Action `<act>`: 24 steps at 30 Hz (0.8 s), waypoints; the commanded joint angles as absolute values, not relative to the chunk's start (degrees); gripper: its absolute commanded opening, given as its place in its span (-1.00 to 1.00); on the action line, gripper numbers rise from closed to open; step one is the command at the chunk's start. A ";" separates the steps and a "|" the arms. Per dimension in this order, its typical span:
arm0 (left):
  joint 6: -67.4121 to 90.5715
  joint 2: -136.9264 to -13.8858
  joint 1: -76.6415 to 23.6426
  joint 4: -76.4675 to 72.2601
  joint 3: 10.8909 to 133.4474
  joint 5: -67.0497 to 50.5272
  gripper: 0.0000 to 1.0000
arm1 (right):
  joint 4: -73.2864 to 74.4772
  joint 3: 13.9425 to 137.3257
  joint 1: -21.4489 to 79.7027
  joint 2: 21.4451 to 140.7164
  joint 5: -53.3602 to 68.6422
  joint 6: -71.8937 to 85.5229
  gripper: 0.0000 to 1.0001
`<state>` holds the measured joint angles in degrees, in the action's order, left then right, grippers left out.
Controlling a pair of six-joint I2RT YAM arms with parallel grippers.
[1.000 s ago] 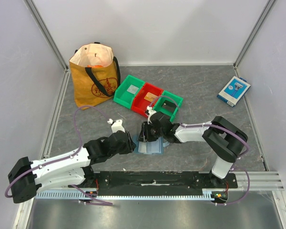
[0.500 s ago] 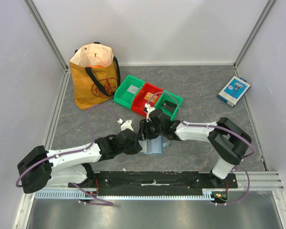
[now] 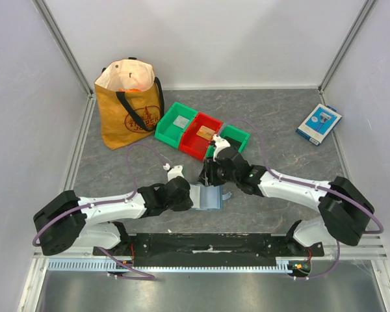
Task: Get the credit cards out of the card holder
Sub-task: Open the card holder at the center of the board.
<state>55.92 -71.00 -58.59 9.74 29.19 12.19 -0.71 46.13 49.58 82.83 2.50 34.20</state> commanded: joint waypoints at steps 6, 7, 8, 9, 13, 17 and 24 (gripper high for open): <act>57.30 -72.60 -58.62 7.56 28.21 13.98 -0.66 | 2.55 38.50 49.31 78.66 -2.11 34.89 -0.13; 57.30 -72.60 -58.62 7.56 28.13 13.89 -0.66 | 2.46 38.15 49.31 78.84 -2.11 34.98 -0.17; 57.30 -72.68 -58.62 7.47 28.13 13.89 -0.67 | 2.29 37.80 49.22 78.84 -2.11 35.07 -0.22; 57.30 -72.77 -58.62 7.38 28.04 13.80 -0.67 | 2.02 37.44 49.22 78.84 -2.11 35.24 -0.24; 57.39 -72.95 -58.62 7.12 27.86 13.45 -0.67 | 1.58 36.65 49.22 79.10 -2.11 35.68 -0.29; 57.39 -73.12 -58.62 6.86 27.77 13.18 -0.67 | 1.23 36.12 49.22 79.71 -1.85 36.12 -0.31; 57.39 -73.30 -58.62 6.59 27.69 12.92 -0.67 | 0.44 35.33 49.22 81.12 -0.18 36.65 -0.35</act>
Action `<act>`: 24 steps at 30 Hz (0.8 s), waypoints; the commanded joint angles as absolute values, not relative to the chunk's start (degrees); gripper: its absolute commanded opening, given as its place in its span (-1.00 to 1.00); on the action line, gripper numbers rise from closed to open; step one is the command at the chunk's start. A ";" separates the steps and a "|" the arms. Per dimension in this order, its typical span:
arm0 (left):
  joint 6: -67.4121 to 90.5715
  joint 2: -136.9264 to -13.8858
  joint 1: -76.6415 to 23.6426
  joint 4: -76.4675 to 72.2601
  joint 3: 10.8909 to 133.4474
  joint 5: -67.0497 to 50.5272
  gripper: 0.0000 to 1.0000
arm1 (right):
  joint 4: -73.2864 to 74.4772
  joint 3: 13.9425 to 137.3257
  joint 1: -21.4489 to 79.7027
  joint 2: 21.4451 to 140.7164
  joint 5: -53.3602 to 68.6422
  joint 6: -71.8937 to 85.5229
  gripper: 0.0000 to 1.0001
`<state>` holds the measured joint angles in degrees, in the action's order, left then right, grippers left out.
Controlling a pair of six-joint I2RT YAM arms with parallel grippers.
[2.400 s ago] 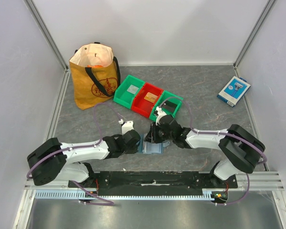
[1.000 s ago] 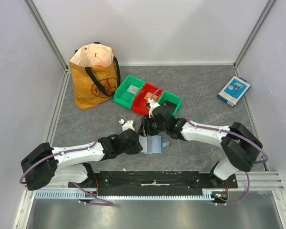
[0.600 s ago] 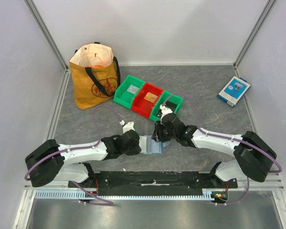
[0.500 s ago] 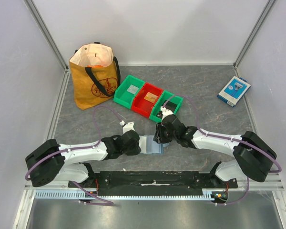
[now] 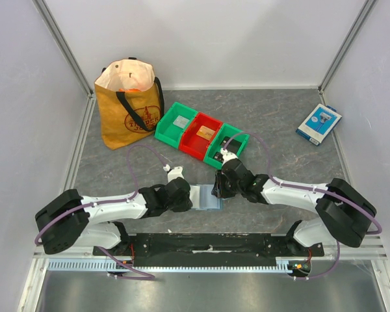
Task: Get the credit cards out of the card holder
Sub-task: Open the card holder at the center of the board.
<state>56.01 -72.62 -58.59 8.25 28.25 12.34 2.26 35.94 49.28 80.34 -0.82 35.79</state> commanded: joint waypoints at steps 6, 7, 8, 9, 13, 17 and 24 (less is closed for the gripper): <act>57.39 -73.56 -58.62 6.15 27.60 12.31 -0.67 | -2.28 35.33 49.31 82.09 2.19 36.83 -0.47; 57.39 -73.65 -58.62 6.07 27.60 12.22 -0.67 | -2.46 35.33 49.22 82.18 2.55 36.83 -0.49; 57.39 -73.65 -58.62 5.98 27.60 12.04 -0.67 | -2.63 35.51 49.31 82.35 2.90 36.83 -0.48; 57.39 -73.83 -58.62 5.80 27.60 11.95 -0.67 | -2.81 35.59 49.22 82.61 3.34 36.83 -0.49; 57.57 -74.35 -58.54 5.19 27.51 11.16 -0.67 | -3.43 36.12 49.31 83.93 4.39 37.26 -0.49; 57.57 -73.92 -58.62 4.92 27.42 10.99 -0.68 | -5.01 36.65 49.22 85.25 6.68 37.88 -0.49; 57.48 -72.16 -58.62 4.92 27.07 11.16 -0.67 | -5.36 39.02 49.31 84.99 9.31 38.50 -0.48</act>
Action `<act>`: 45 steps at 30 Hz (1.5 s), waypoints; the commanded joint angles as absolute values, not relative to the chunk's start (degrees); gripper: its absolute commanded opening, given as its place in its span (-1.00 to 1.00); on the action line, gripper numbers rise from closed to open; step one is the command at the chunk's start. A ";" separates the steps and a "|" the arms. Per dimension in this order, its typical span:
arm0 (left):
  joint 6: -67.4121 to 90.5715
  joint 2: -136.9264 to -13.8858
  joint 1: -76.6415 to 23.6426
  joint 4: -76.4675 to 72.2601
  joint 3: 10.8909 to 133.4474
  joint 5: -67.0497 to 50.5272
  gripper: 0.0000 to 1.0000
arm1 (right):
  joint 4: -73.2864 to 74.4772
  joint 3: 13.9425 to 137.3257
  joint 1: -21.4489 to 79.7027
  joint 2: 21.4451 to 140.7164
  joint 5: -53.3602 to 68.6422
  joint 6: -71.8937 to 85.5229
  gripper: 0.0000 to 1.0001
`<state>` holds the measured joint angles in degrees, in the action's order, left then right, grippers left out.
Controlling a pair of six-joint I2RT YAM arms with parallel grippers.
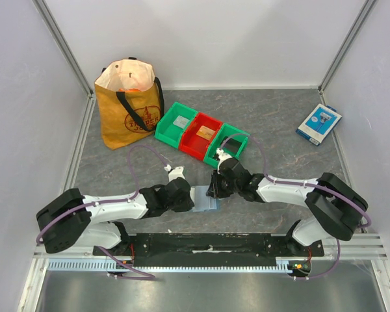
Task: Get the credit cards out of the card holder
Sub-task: Open the card holder at the center of the board.
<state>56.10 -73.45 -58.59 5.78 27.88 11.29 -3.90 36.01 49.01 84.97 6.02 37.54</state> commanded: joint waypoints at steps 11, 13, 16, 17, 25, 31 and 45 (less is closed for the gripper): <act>57.31 -68.47 -58.62 6.06 26.54 11.86 -0.31 | -4.83 40.78 49.31 82.53 12.04 39.11 -0.45; 57.22 -66.89 -58.71 6.41 26.37 12.04 -0.17 | -4.75 40.87 49.31 82.62 12.13 39.02 -0.45; 57.13 -64.96 -58.71 7.47 26.19 12.13 0.07 | -5.27 40.96 49.31 82.97 12.83 39.20 -0.46; 57.30 -63.99 -58.62 7.56 25.76 12.13 0.17 | -5.62 40.96 49.39 82.97 13.18 39.29 -0.46; 59.50 -58.54 -58.71 7.91 23.12 12.92 0.42 | -7.47 41.92 49.66 84.11 15.02 39.99 -0.47; 64.15 -53.54 -58.62 8.44 18.82 13.97 0.37 | -9.05 44.47 50.97 86.30 16.35 40.61 -0.47; 69.79 -31.65 -58.62 20.20 13.09 18.19 0.18 | -8.09 49.75 55.37 93.87 13.63 39.03 -0.24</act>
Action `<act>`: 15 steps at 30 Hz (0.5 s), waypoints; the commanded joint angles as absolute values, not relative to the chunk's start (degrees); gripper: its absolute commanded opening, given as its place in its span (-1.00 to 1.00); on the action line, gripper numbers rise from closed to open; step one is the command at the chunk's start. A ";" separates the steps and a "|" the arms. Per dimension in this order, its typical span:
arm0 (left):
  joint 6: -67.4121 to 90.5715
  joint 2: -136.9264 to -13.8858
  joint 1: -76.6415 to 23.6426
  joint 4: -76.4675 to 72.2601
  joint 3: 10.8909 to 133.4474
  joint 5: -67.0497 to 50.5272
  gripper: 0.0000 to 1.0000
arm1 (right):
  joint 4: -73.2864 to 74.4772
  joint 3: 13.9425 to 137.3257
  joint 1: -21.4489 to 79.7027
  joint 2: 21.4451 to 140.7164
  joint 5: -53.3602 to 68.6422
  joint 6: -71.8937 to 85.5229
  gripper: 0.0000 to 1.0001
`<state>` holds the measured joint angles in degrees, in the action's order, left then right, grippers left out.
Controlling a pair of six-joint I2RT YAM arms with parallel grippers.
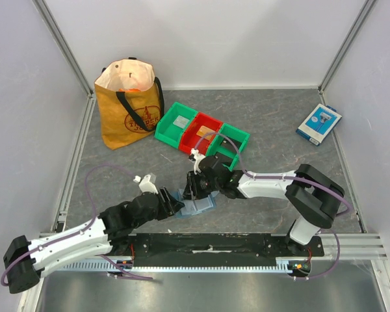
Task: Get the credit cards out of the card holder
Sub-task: Open the card holder at the center of the board.
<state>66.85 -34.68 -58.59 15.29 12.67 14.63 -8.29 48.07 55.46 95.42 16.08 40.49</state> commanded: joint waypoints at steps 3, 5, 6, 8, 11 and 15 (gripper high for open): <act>69.52 -30.67 -58.54 23.11 14.58 19.33 0.07 | -7.03 48.70 55.11 91.59 11.43 38.15 -0.19; 68.82 -30.85 -58.54 24.78 16.34 19.95 -0.02 | -7.03 47.90 54.93 90.27 10.99 37.79 -0.17; 68.47 -31.28 -58.62 25.31 17.13 20.04 -0.05 | -7.12 47.47 54.93 89.74 10.29 37.79 -0.16; 67.24 -32.16 -58.62 25.66 19.15 19.87 -0.07 | -7.12 46.93 55.02 89.47 9.93 37.71 -0.10; 66.01 -33.57 -58.54 25.93 22.14 19.16 -0.15 | -8.26 47.63 54.93 92.45 12.56 37.97 -0.08; 64.25 -35.50 -58.62 24.61 23.99 18.02 -0.25 | -11.16 47.64 54.93 94.92 13.45 39.02 -0.10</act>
<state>67.07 -33.95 -58.59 25.41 20.78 17.54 -7.94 47.70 54.96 92.92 12.71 38.98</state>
